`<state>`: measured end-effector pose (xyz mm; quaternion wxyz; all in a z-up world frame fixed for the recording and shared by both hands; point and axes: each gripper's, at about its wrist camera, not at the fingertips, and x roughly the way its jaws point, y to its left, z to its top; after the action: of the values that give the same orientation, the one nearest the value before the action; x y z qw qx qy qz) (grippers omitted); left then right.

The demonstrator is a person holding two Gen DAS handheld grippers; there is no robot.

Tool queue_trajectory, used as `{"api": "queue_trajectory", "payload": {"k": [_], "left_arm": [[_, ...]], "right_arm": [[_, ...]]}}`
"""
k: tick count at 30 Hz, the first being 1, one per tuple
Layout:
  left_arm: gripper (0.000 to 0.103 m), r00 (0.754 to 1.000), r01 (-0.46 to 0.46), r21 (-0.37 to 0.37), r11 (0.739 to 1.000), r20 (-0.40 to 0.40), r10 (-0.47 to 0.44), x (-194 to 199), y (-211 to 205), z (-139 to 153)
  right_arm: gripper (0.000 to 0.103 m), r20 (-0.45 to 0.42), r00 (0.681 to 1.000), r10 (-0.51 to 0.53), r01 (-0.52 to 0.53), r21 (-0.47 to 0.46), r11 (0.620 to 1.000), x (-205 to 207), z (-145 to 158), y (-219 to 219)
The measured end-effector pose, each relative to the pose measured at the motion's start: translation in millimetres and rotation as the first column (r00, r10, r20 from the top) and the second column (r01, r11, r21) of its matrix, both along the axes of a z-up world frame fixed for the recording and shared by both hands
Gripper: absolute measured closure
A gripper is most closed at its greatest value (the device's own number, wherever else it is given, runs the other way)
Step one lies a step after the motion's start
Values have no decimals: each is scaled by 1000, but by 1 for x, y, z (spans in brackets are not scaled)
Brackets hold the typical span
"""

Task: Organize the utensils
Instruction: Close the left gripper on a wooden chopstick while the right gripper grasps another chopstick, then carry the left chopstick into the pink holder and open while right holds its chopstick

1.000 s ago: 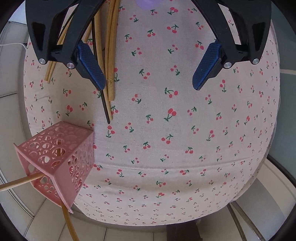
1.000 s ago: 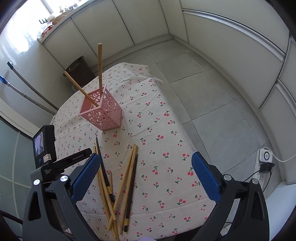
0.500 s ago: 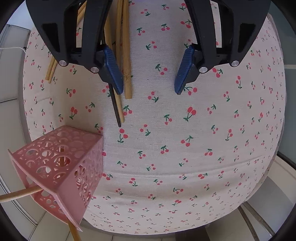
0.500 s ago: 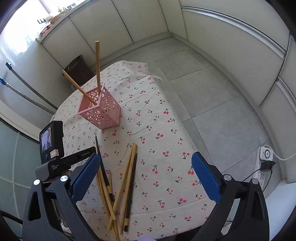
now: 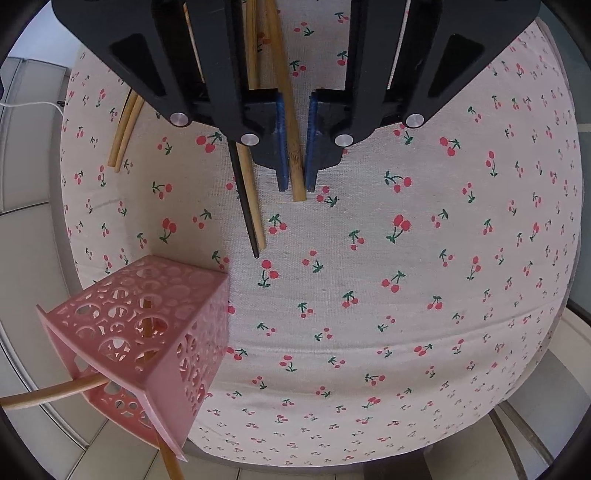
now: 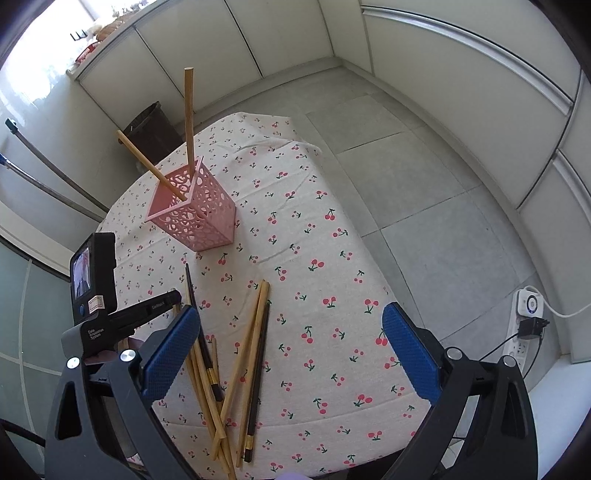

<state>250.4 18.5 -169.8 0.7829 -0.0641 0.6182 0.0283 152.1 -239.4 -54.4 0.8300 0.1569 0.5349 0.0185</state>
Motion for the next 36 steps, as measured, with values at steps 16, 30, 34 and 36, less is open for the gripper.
{"api": "queue_trajectory", "payload": {"k": [16, 30, 34, 36], "left_arm": [[96, 999, -12, -50, 999, 52, 15, -38, 54, 32], [96, 995, -38, -70, 997, 84, 44, -58, 96, 60], [96, 995, -51, -68, 996, 78, 56, -57, 100, 57], [96, 995, -54, -67, 996, 77, 60, -56, 101, 56]], "right_arm": [[26, -174, 985, -10, 57, 269, 961, 30, -74, 29], [78, -239, 971, 19, 39, 236, 971, 43, -106, 59], [78, -263, 965, 18, 40, 214, 976, 45, -114, 63], [78, -259, 966, 15, 38, 200, 979, 48, -114, 66]]}}
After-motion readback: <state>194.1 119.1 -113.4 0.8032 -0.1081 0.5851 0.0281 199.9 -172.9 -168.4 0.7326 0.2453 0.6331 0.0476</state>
